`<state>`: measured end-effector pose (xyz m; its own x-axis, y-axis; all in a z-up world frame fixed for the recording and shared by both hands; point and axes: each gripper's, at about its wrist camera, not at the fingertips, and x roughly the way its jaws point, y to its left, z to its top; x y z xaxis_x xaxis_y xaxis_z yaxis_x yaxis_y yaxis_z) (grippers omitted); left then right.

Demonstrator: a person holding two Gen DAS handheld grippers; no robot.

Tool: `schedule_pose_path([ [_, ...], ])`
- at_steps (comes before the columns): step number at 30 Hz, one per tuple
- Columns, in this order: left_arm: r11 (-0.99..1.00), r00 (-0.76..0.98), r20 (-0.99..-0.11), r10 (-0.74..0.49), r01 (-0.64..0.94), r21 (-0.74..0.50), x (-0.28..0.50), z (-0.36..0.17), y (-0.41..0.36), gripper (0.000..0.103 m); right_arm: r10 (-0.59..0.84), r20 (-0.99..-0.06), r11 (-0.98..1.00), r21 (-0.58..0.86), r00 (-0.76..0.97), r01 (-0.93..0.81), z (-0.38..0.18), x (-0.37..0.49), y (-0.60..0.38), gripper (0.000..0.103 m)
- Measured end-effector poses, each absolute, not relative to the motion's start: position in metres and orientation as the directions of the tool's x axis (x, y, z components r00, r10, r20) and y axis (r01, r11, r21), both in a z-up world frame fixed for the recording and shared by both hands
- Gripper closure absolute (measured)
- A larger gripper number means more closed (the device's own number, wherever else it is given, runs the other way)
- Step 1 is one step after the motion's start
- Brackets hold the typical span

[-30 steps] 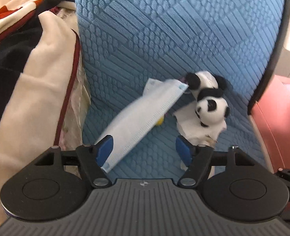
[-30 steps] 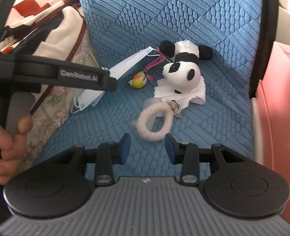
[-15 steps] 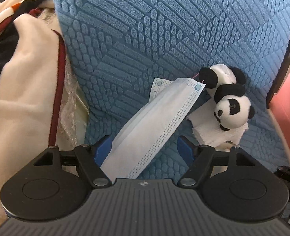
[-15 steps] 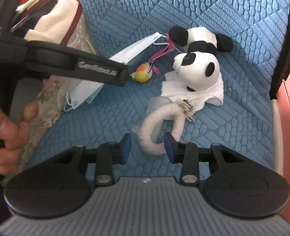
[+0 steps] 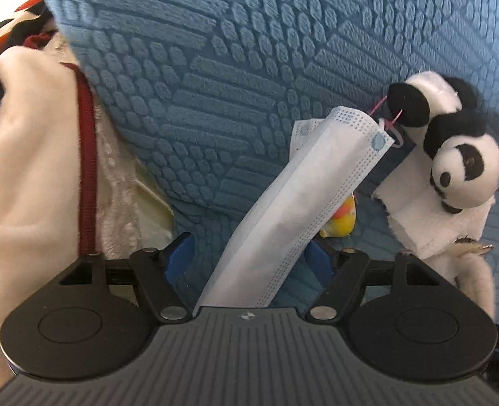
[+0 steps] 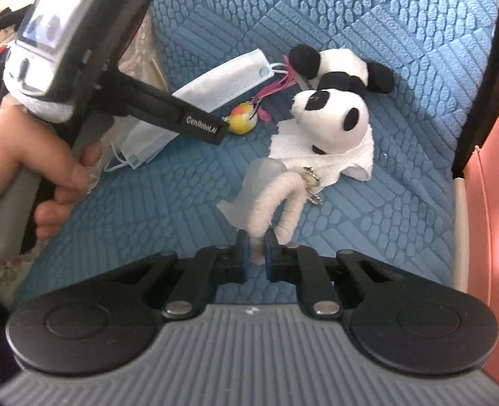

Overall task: Organize soft objects
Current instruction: 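Grasp the white face mask with the left tool while the right tool grasps the cream rope loop, then lift the face mask and rope loop off the cushion with both tools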

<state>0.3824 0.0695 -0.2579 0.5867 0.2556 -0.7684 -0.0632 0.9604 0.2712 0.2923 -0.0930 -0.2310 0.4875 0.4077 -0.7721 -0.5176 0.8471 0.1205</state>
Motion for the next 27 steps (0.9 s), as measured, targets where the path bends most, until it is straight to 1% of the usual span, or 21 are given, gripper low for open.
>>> schedule_pose_path([
  [2,0.955,0.584,-0.766,0.270,-0.059,0.291,0.387,-0.262,0.069,0.040,0.407,-0.769,0.853,0.127,0.493,-0.506,-0.229,0.293,-0.098,0.091],
  [4,0.947,0.572,-0.767,0.292,-0.061,0.315,0.390,-0.265,0.069,0.064,0.409,-0.763,0.859,0.136,0.501,-0.494,-0.226,0.293,-0.102,0.091],
  [5,0.945,0.564,-0.770,0.299,-0.063,0.321,0.392,-0.268,0.070,0.073,0.410,-0.760,0.861,0.140,0.504,-0.489,-0.225,0.294,-0.104,0.091],
  [6,0.945,0.557,-0.774,0.301,-0.066,0.320,0.393,-0.269,0.072,0.084,0.411,-0.758,0.863,0.145,0.507,-0.483,-0.224,0.294,-0.106,0.091],
  [9,0.957,0.563,-0.777,0.281,-0.100,0.274,0.391,-0.268,0.077,0.092,0.408,-0.754,0.871,0.152,0.515,-0.468,-0.221,0.293,-0.112,0.091],
  [15,0.972,0.595,-0.769,0.234,-0.145,0.184,0.380,-0.252,0.080,0.095,0.408,-0.743,0.879,0.163,0.531,-0.447,-0.214,0.287,-0.119,0.091],
  [20,0.981,0.616,-0.769,0.170,-0.182,0.071,0.363,-0.235,0.082,0.096,0.403,-0.736,0.890,0.176,0.544,-0.421,-0.208,0.286,-0.124,0.091],
  [22,0.983,0.621,-0.772,0.135,-0.184,0.024,0.353,-0.228,0.081,0.096,0.396,-0.732,0.895,0.172,0.554,-0.412,-0.205,0.281,-0.125,0.091],
  [24,0.987,0.618,-0.782,0.075,-0.160,-0.031,0.343,-0.222,0.077,0.096,0.395,-0.727,0.897,0.174,0.562,-0.406,-0.202,0.275,-0.129,0.091],
  [27,0.987,0.622,-0.781,0.059,-0.151,-0.046,0.331,-0.217,0.071,0.096,0.384,-0.725,0.904,0.169,0.572,-0.392,-0.200,0.269,-0.133,0.091],
])
